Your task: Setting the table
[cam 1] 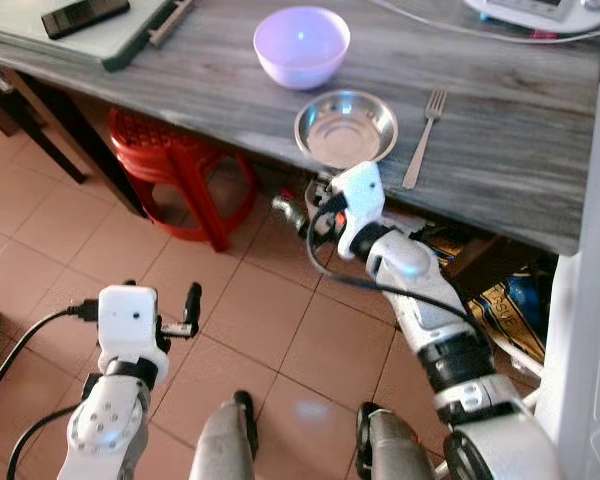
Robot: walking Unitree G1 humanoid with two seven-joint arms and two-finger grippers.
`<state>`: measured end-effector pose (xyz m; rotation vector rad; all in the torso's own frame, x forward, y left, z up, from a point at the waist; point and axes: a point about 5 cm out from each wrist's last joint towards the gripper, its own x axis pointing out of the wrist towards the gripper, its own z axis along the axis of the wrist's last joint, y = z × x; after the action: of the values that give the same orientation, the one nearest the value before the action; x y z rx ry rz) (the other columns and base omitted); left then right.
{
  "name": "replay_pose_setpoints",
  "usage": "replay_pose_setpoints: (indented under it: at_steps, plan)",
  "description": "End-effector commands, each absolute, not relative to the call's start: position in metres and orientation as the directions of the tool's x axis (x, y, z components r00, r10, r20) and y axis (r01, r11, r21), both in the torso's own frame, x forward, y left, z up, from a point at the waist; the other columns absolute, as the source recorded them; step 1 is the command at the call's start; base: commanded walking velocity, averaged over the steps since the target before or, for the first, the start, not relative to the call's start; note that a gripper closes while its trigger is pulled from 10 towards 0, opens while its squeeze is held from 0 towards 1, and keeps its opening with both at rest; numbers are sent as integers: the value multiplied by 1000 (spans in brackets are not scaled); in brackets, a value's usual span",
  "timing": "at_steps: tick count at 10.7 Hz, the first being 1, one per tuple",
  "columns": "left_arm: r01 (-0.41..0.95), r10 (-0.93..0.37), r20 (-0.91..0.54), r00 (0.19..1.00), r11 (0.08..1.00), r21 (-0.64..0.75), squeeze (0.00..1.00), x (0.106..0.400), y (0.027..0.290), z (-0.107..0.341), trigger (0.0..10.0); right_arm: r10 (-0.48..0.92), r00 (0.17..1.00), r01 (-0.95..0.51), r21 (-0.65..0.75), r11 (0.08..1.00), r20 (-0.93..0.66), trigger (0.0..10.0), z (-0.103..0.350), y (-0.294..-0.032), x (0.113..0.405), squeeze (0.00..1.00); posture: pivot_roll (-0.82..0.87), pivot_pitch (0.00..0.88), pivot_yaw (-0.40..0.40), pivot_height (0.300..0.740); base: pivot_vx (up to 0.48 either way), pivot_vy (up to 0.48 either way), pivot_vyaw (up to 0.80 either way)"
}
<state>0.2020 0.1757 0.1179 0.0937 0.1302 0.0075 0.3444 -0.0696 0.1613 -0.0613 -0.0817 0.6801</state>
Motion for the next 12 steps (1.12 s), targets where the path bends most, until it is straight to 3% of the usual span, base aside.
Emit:
replay_pose_setpoints:
  at_steps: [1, 7, 10, 12]
  plan:
    - [-4, 20, -145, 989, 994, 112, 0, 200, 180, 117, 10000, 617, 784, -611, -90, 787, 71, 10000, 163, -72, 348, 0, 125, 322, 80, 740, 0, 0, 0]
    - [-4, 23, -151, 988, 993, 121, 0, 202, 182, 115, 10000, 600, 794, -594, -88, 800, 98, 10000, 163, -75, 352, 0, 127, 297, 77, 740, 0, 0, 0]
    - [-45, 60, -144, 988, 993, 107, 0, 207, 182, 111, 10000, 600, 789, -597, -66, 800, 135, 10000, 162, -77, 329, 0, 104, 255, 64, 740, 0, 0, 0]
    - [-68, 79, -138, 987, 994, 81, 0, 209, 180, 104, 10000, 505, 849, -504, -49, 862, 156, 10000, 154, -97, 295, 0, 72, 164, 39, 740, 0, 0, 0]
